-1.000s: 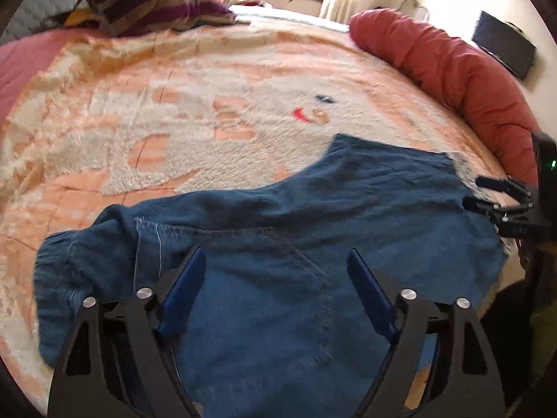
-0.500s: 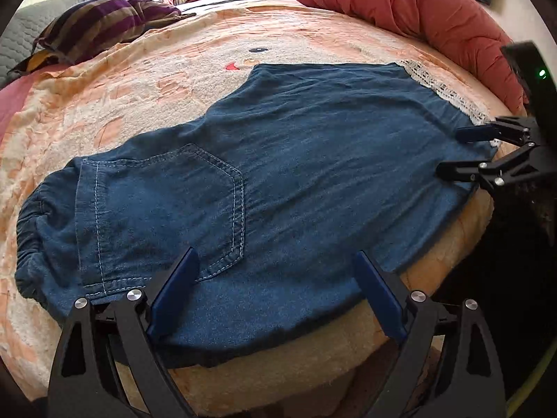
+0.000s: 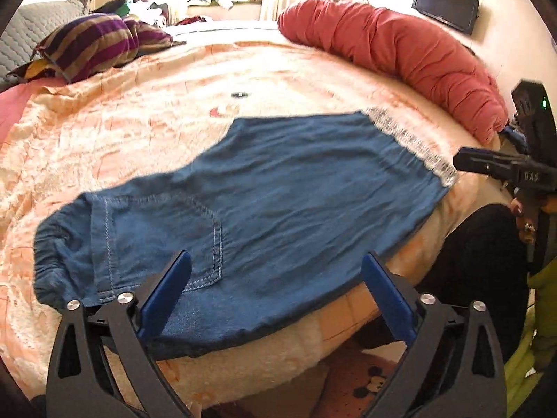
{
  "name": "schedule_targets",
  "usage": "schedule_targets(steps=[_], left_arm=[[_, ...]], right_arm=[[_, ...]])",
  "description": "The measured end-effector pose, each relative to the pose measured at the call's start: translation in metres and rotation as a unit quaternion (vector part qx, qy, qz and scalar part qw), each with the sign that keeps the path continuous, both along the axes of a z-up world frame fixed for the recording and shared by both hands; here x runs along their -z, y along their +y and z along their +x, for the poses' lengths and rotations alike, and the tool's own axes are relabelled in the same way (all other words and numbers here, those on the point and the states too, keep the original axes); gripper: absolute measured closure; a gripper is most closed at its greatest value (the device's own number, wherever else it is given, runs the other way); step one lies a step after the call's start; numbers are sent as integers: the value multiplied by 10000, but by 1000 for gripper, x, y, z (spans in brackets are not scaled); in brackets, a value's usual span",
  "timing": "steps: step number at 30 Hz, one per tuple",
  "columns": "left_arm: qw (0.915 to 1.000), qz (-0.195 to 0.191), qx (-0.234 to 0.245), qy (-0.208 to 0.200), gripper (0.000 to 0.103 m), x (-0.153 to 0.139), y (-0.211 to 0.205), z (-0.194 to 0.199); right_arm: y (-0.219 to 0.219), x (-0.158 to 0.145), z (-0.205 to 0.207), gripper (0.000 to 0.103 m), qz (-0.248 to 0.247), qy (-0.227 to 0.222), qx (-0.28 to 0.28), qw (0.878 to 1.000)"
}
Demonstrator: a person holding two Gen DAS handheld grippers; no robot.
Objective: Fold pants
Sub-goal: 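Smooth the unfolded pants flat with both tools, then hold them open above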
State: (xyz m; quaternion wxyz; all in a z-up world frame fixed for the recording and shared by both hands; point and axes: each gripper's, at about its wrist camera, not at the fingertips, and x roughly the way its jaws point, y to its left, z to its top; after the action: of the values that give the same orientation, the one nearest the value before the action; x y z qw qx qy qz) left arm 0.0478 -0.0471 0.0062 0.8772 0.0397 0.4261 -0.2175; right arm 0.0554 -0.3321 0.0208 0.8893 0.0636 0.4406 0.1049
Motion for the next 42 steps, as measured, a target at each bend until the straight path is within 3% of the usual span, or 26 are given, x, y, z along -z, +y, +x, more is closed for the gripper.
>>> schedule_targets(steps=[9, 16, 20, 32, 42], left_arm=[[9997, 42, -120, -226, 5, -24, -8, 4], [9996, -47, 141, -220, 5, -40, -39, 23], [9991, -278, 306, -43, 5, -43, -60, 41], [9953, 349, 880, -223, 5, -43, -154, 107], [9908, 420, 1254, 303, 5, -8, -210, 172]], right_arm=[[-67, -7, -24, 9, 78, -242, 903, 9956], [-93, -13, -31, 9, 294, -439, 1292, 9902], [-94, -10, -28, 9, 374, -398, 1272, 9904], [-79, 16, -11, 9, 670, 36, 1070, 9920], [-79, 34, 3, 9, 626, 235, 1075, 9920]])
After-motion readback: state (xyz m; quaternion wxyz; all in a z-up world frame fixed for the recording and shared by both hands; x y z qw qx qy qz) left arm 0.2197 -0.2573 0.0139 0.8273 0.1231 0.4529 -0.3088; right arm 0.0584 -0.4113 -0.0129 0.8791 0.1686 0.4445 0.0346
